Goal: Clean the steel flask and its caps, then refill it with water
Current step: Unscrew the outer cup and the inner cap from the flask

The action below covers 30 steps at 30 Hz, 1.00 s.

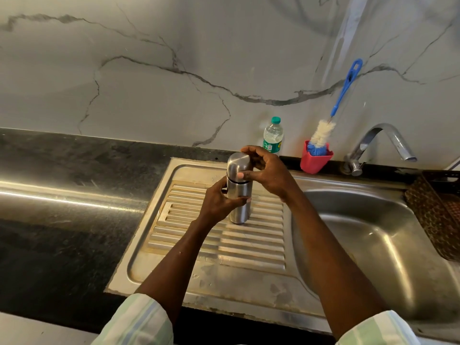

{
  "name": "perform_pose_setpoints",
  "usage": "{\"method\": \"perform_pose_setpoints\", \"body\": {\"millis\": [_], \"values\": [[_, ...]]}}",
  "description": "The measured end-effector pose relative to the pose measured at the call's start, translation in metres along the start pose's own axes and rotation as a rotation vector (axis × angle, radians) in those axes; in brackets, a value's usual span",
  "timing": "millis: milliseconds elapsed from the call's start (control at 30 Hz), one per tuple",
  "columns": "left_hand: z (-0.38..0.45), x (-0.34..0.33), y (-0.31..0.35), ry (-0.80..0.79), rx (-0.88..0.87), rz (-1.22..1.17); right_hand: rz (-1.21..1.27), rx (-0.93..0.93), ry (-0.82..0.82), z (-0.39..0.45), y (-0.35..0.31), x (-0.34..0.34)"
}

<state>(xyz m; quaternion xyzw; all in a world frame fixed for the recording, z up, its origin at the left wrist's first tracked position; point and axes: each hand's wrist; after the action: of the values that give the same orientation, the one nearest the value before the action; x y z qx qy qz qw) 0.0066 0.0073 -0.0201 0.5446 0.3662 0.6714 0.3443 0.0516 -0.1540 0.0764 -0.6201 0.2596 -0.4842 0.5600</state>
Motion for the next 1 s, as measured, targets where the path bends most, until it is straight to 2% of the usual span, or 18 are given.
{"method": "perform_pose_setpoints", "body": {"millis": [100,267,333,500,533,600,700,767,800,933,1000], "values": [[0.000,0.000,0.000,-0.002,0.004,0.007,0.068,-0.044,-0.066,-0.001,-0.004,0.008],[-0.002,0.000,0.004,0.008,-0.001,0.012,-0.532,0.051,-0.002,0.012,-0.008,-0.011],[-0.002,0.000,0.004,0.005,-0.007,0.010,-0.627,0.095,-0.003,0.014,-0.014,-0.013],[-0.001,0.001,0.003,0.004,0.009,-0.011,-0.561,0.055,-0.361,0.020,-0.036,0.006],[-0.001,0.001,0.002,0.002,0.011,-0.011,-0.538,0.053,-0.391,0.021,-0.037,0.007],[-0.001,0.001,0.004,0.008,0.003,-0.004,-0.580,0.052,-0.339,0.023,-0.036,0.004],[-0.002,0.001,0.006,0.004,0.008,0.009,-0.777,0.013,-0.168,0.024,-0.031,-0.003],[-0.002,0.001,0.006,-0.006,0.012,0.011,-0.748,0.011,-0.113,0.023,-0.030,-0.006],[-0.002,0.001,0.005,-0.008,0.012,0.008,-0.714,0.030,-0.136,0.023,-0.031,-0.006],[-0.001,0.002,0.004,-0.007,0.016,-0.003,-0.532,0.045,-0.381,0.024,-0.036,0.005],[-0.001,0.001,0.004,-0.007,0.009,-0.006,-0.408,0.018,-0.392,0.024,-0.038,0.008]]}}
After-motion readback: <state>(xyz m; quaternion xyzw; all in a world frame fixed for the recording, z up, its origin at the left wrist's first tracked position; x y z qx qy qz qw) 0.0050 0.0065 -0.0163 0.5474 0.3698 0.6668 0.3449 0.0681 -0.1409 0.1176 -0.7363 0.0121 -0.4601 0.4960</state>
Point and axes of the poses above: each hand's wrist, its own z-axis towards the middle knuckle, its own x-axis out of the back of the hand, y = z × x, and after that the axes turned 2 degrees about z, right-handed
